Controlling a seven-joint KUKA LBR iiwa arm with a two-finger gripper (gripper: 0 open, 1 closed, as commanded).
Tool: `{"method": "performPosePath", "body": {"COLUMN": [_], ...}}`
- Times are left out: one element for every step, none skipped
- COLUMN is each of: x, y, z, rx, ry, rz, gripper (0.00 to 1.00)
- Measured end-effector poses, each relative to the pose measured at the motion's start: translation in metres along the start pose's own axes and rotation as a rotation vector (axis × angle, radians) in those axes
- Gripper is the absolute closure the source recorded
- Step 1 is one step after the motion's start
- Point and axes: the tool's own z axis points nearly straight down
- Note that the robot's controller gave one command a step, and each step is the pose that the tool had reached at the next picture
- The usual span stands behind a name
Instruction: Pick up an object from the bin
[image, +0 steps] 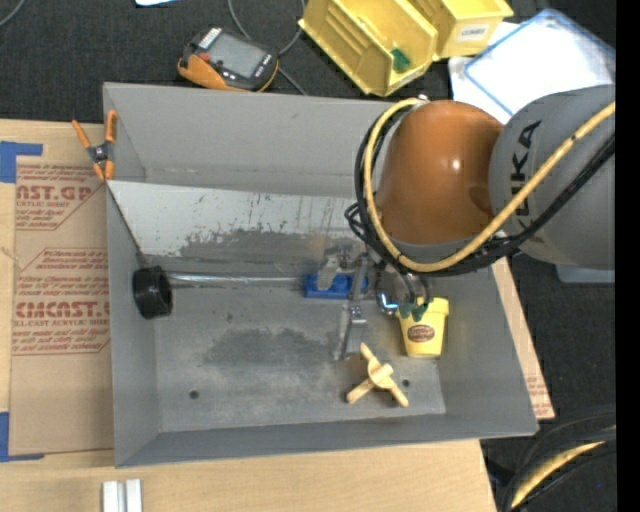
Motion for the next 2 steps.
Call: {"method": "performPosePath", "body": {"x": [0.025,0.039], "y": [-0.082,-0.093], "z": [0.143,0.074], "rx": [-0.001,-0.001], "ry": [-0.001,-0.017], "rz": [0.065,-0.127], "gripper": [0.0,0.0]}}
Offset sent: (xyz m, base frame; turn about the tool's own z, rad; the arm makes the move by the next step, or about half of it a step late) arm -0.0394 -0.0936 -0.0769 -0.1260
